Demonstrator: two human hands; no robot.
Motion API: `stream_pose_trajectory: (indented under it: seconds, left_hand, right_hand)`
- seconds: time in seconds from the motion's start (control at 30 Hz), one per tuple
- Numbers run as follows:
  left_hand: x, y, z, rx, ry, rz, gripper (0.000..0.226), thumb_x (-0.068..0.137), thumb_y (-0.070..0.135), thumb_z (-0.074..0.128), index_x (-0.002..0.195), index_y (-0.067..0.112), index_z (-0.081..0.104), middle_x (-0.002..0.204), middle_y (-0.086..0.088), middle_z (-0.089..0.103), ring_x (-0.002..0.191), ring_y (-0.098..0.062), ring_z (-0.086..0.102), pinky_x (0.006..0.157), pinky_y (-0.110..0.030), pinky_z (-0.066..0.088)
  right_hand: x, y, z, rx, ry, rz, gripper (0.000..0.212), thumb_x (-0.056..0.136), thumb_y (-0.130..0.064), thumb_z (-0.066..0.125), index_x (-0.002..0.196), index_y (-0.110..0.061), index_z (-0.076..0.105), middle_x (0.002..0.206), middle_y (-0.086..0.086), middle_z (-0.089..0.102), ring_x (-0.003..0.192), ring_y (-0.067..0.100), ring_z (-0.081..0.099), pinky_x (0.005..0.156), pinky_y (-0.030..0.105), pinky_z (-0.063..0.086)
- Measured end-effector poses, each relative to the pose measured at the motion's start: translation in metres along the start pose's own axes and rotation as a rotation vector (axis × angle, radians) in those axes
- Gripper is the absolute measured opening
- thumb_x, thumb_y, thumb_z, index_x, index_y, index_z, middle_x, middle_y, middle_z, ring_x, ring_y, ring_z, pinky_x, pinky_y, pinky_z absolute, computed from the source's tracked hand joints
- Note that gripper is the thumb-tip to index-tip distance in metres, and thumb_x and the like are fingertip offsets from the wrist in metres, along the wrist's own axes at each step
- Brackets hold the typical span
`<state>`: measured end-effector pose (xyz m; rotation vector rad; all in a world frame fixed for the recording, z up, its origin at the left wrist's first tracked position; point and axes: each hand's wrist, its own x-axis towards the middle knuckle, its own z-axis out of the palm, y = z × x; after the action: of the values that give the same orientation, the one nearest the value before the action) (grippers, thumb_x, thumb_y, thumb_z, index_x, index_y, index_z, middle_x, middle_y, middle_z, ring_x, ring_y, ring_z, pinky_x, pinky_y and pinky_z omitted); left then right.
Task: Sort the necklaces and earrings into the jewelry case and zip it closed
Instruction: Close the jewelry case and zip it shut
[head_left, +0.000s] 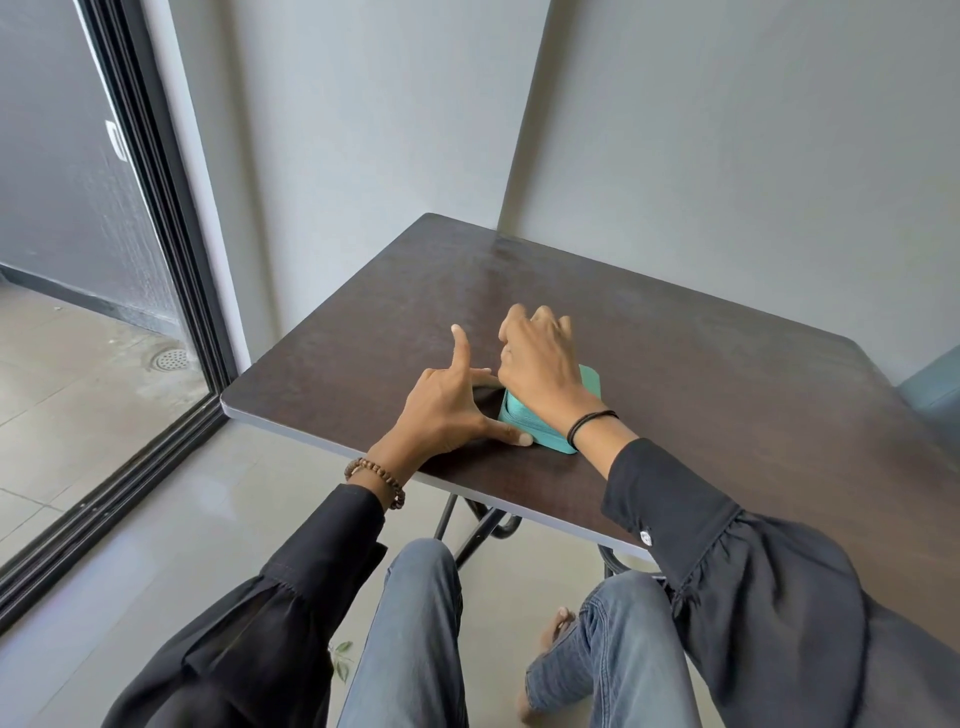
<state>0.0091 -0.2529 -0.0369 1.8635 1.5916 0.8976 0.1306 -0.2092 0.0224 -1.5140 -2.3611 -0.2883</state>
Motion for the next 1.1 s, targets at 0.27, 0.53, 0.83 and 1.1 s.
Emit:
stream_pose_trajectory:
  seconds: [0.27, 0.53, 0.83, 1.1]
  left_hand:
    - [0.0, 0.003, 0.0, 0.004, 0.014, -0.02, 0.153, 0.062, 0.059, 0.089, 0.158, 0.005, -0.018, 0.133, 0.007, 0.067, 0.127, -0.029, 0.058, 0.104, -0.037, 0.044]
    - [-0.003, 0.003, 0.001, 0.067, 0.065, 0.03, 0.135, 0.073, 0.04, 0.084, 0.159, 0.008, -0.014, 0.123, 0.005, 0.072, 0.111, -0.031, 0.063, 0.09, -0.033, 0.042]
    - [-0.008, 0.003, -0.003, 0.154, 0.072, 0.184, 0.106, 0.084, 0.043, 0.074, 0.16, 0.042, 0.0, 0.08, 0.03, 0.055, 0.072, 0.01, 0.054, 0.074, -0.012, 0.034]
    - [-0.003, -0.008, 0.001, 0.294, 0.003, 0.209, 0.082, 0.078, 0.084, 0.049, 0.152, 0.059, 0.022, 0.107, 0.009, 0.061, 0.1, -0.011, 0.056, 0.093, -0.036, 0.039]
  right_hand:
    - [-0.015, -0.012, -0.008, 0.092, 0.03, -0.052, 0.026, 0.087, 0.004, 0.059, 0.111, -0.005, 0.051, 0.101, 0.015, 0.064, 0.1, 0.033, 0.06, 0.082, 0.033, 0.039]
    - [-0.053, -0.01, -0.01, 0.168, 0.12, -0.09, 0.023, 0.088, 0.005, 0.063, 0.1, -0.009, 0.05, 0.093, 0.011, 0.056, 0.081, 0.033, 0.061, 0.064, 0.034, 0.042]
    - [-0.09, 0.009, -0.008, 0.158, 0.12, -0.352, 0.032, 0.096, -0.008, 0.064, 0.096, -0.022, 0.035, 0.083, -0.002, 0.061, 0.071, 0.02, 0.065, 0.059, 0.036, 0.056]
    - [-0.12, 0.045, -0.014, 0.429, 0.114, -0.28, 0.023, 0.098, -0.01, 0.064, 0.097, -0.014, 0.04, 0.091, -0.002, 0.07, 0.083, 0.019, 0.074, 0.066, 0.04, 0.059]
